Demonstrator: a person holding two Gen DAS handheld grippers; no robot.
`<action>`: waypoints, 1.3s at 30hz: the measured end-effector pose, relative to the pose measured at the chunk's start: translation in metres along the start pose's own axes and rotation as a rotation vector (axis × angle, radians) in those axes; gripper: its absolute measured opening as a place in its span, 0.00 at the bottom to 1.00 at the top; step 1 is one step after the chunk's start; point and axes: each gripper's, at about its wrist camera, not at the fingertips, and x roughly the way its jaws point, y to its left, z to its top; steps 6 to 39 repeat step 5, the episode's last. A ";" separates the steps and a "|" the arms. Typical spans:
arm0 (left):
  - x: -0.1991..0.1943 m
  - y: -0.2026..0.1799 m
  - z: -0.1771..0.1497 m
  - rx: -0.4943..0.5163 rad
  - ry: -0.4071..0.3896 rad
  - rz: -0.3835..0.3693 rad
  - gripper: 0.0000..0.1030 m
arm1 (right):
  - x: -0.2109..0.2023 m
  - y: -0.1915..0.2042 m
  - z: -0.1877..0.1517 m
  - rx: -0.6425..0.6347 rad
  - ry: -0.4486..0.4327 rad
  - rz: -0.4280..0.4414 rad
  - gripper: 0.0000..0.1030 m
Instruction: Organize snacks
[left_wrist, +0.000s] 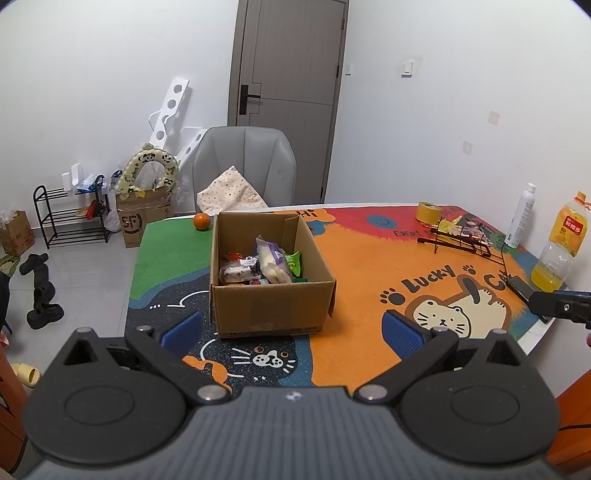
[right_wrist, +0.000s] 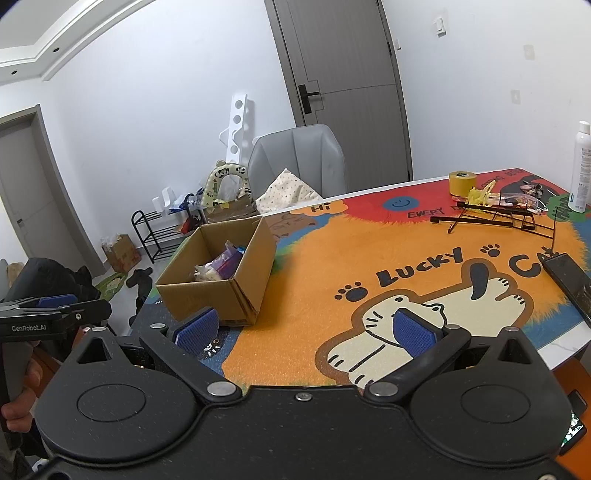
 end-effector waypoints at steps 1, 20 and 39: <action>0.001 0.000 0.000 0.001 0.001 0.000 1.00 | 0.000 0.000 0.000 0.000 0.000 -0.001 1.00; 0.000 0.000 0.000 0.007 0.001 -0.003 1.00 | 0.000 0.000 0.000 0.000 0.000 0.000 1.00; 0.000 0.000 0.000 0.007 0.001 -0.003 1.00 | 0.000 0.000 0.000 0.000 0.000 0.000 1.00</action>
